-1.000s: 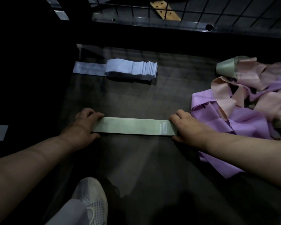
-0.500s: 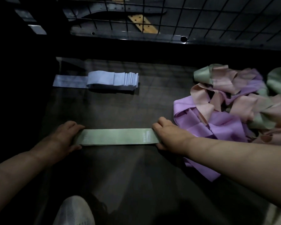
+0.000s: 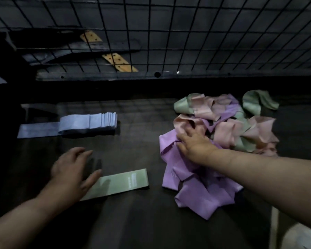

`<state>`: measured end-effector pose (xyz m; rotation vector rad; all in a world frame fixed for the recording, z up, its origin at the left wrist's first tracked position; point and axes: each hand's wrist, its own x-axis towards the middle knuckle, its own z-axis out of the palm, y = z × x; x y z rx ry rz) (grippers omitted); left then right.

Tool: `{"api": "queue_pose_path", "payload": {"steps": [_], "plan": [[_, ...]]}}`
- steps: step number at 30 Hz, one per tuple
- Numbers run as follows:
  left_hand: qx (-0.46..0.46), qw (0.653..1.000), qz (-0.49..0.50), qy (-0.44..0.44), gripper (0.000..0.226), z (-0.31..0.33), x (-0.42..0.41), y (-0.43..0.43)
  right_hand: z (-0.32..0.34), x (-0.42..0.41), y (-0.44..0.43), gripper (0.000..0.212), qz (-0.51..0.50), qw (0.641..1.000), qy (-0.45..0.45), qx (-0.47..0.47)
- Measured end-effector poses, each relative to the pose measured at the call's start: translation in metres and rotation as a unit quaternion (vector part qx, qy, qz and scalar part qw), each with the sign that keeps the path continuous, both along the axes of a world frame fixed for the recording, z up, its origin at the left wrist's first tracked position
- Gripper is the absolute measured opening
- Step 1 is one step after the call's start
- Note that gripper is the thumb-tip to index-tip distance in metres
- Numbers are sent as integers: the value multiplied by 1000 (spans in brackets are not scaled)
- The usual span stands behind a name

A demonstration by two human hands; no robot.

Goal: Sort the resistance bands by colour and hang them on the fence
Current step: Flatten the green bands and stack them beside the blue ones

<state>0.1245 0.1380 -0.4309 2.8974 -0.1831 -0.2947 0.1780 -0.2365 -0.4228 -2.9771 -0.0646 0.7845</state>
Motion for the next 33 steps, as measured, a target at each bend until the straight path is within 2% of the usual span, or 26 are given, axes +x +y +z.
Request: {"api": "queue_pose_path", "payload": {"steps": [3, 6, 8, 10, 12, 14, 16, 19, 24, 26, 27, 29, 31, 33], "plan": [[-46, 996, -71, 6, 69, 17, 28, -68, 9, 15, -12, 38, -7, 998, -56, 34], [-84, 984, -130, 84, 61, 33, 60, -136, 14, 38, -15, 35, -103, 982, -124, 97], [-91, 975, -140, 146, 48, 35, 84, -180, 13, 61, -15, 36, -174, 971, -93, 135], [-160, 962, -81, 207, 45, 36, 106, -219, 8, 79, -17, 43, -211, 956, -25, 203], [-275, 929, 32, 246, 41, 31, 124, -246, 4, 88, -20, 46, -221, 939, 16, 263], [-361, 887, 122, 261, 47, 27, 132, -260, 4, 83, -20, 36, -242, 919, -6, 311], [-413, 852, 162, 278, 62, 23, 134, -270, 4, 70, -22, 18, -274, 883, -61, 377], [-463, 809, 213, 294, 57, 21, 130, -278, 9, 49, -28, 28, -270, 850, -98, 441], [-524, 768, 232, 286, 31, 30, 114, -270, 29, 23, -31, 35, -273, 830, 22, 485], [-531, 770, 224, 273, 25, 34, 111, -263, 33, 20, -32, 41, -323, 791, 72, 515], [-531, 774, 214, 269, 22, 34, 110, -260, 34, 21, -33, 45, -346, 775, 76, 524], [-550, 761, 213, 271, 16, 36, 109, -255, 34, 24, -38, 52, -363, 778, 46, 511], [-584, 723, 223, 294, 18, 40, 107, -252, 36, 28, -38, 58, -351, 792, 16, 499], [-632, 664, 220, 334, 24, 42, 106, -248, 38, 33, -34, 54, -348, 778, 10, 522]]}}
